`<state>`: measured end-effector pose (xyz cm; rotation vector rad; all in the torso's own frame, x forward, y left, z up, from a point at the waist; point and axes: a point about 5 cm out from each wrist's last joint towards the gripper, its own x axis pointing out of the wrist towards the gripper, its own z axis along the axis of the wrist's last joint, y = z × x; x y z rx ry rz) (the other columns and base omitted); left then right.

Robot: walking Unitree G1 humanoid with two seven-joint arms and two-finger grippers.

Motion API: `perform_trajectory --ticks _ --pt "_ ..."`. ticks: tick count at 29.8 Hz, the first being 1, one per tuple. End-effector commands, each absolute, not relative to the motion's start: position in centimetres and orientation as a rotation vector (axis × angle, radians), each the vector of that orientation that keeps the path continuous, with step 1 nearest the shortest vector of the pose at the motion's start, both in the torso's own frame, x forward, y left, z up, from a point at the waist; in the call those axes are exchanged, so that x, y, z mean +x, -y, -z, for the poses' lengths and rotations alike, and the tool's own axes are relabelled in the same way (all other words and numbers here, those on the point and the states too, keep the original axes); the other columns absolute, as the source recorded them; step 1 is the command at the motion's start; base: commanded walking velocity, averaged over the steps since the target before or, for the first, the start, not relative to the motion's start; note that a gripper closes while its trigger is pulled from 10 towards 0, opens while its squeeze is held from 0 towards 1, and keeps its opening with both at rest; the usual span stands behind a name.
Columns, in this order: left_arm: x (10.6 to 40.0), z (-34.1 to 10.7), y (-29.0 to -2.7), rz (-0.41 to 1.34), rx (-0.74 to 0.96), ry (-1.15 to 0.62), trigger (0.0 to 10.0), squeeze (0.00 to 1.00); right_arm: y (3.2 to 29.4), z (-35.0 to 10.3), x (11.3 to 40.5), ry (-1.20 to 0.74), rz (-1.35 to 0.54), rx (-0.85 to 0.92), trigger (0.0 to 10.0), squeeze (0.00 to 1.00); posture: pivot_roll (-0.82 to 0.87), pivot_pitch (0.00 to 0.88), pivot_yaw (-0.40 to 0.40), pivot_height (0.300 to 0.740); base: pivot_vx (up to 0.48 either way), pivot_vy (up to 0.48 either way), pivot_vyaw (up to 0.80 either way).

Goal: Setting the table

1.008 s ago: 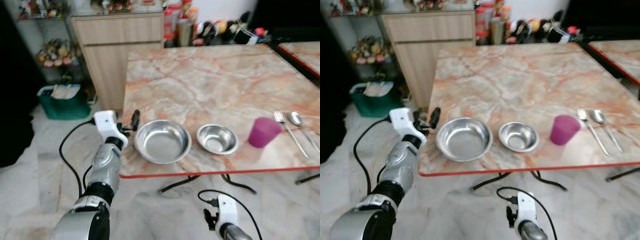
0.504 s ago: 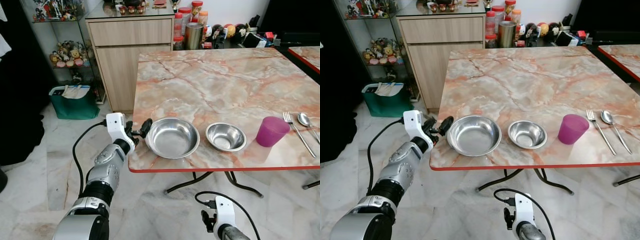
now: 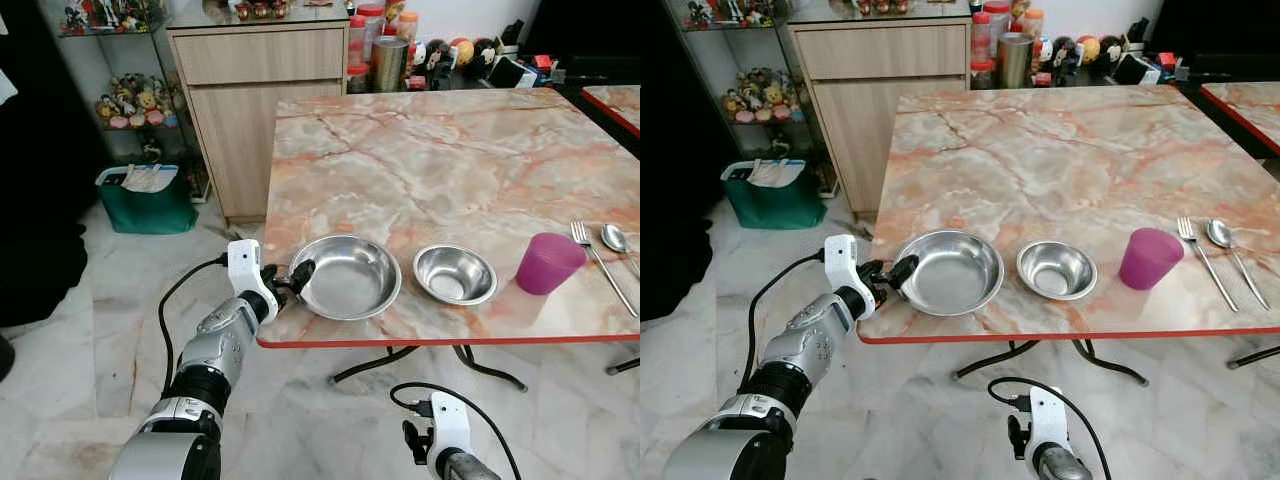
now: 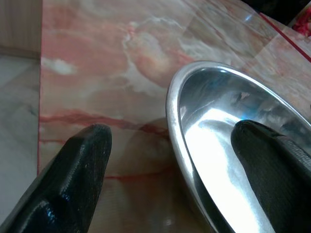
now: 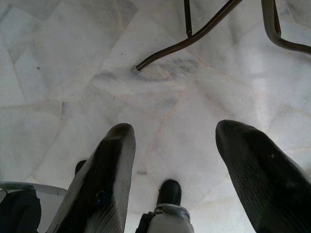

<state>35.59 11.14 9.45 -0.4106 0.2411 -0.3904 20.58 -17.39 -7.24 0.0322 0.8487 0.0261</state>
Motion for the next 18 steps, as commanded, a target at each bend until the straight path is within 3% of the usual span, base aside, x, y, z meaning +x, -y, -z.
perform_trajectory --ticks 1,13,14,16,18 --pt "35.70 -9.89 -11.06 0.399 -0.414 -0.235 10.0 0.00 17.36 7.37 20.37 -0.860 -0.027 0.031 10.0 0.00 0.07 0.041 0.017 0.715 0.000 0.000 0.00" --pt "35.56 -10.06 -10.22 0.456 -0.354 -0.244 10.0 0.00 17.26 7.31 20.50 -0.855 -0.023 0.039 10.0 0.00 0.07 0.039 0.021 0.715 0.000 0.000 0.00" --pt "35.53 -10.08 -10.19 0.460 -0.347 -0.243 9.1 0.00 17.28 7.30 20.51 -0.854 -0.023 0.040 10.0 0.00 0.07 0.039 0.020 0.715 0.000 0.000 0.00" --pt "35.51 -10.08 -10.16 0.464 -0.336 -0.244 8.8 0.00 17.28 7.30 20.52 -0.855 -0.023 0.039 10.0 0.00 0.07 0.039 0.020 0.715 0.000 0.000 0.00" --pt "35.47 -10.05 -10.12 0.468 -0.326 -0.246 4.9 0.00 17.29 7.30 20.52 -0.856 -0.024 0.039 10.0 0.00 0.07 0.038 0.019 0.715 0.000 0.000 0.00"
